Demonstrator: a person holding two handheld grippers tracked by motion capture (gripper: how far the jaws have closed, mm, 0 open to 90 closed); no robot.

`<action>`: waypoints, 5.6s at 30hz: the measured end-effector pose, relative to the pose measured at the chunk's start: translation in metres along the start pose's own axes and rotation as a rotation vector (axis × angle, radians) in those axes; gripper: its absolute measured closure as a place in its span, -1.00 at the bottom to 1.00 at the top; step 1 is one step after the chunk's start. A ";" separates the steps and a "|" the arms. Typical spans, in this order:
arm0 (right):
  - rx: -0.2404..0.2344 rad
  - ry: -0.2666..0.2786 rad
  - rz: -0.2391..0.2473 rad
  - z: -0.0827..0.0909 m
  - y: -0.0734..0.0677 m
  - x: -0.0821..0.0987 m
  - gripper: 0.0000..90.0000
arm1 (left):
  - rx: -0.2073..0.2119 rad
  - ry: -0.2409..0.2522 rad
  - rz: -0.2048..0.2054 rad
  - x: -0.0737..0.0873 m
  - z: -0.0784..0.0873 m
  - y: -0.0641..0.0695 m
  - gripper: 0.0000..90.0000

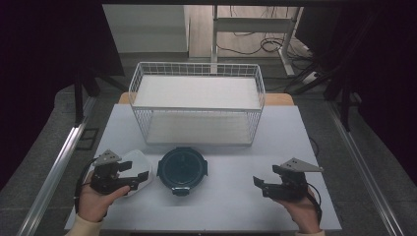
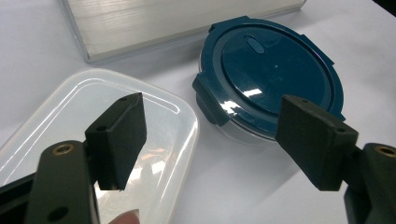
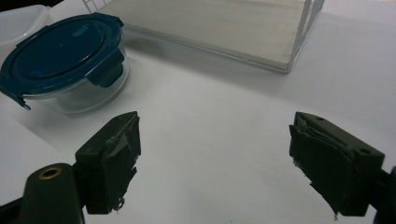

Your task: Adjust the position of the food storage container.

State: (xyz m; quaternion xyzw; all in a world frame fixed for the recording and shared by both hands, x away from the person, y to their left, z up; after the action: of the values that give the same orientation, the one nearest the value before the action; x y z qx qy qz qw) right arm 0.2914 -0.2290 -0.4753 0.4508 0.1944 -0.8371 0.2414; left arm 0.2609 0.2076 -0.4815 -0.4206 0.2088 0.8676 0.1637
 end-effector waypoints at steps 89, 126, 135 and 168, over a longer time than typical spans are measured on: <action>0.075 -0.099 -0.033 0.005 0.003 0.017 -0.61 | -0.023 -0.349 0.019 -0.038 -0.105 -0.011 1.00; 0.065 -0.117 -0.023 0.000 0.000 0.019 -0.61 | 0.147 -0.385 -0.031 -0.035 -0.128 0.057 1.00; 0.065 -0.114 -0.025 0.002 0.000 0.019 -0.61 | 0.169 -0.399 -0.073 -0.035 -0.135 0.073 1.00; 0.062 -0.080 -0.020 0.008 0.001 0.013 -0.61 | 0.128 -0.154 0.016 -0.002 -0.060 0.069 -0.51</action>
State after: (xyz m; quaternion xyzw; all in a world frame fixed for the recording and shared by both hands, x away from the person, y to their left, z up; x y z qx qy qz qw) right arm 0.2807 -0.2371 -0.4821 0.4224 0.1632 -0.8623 0.2268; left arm 0.2705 0.1180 -0.4979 -0.3397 0.2540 0.8835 0.1989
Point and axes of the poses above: each handheld gripper's, and its own axes: z roughly backward along the jaws, x roughly out of its underside, y roughly to its right, the point moved 5 cm from there along -z, roughly forward along the jaws, and after that the axes turned 5 degrees about y, right-handed, at the moved point
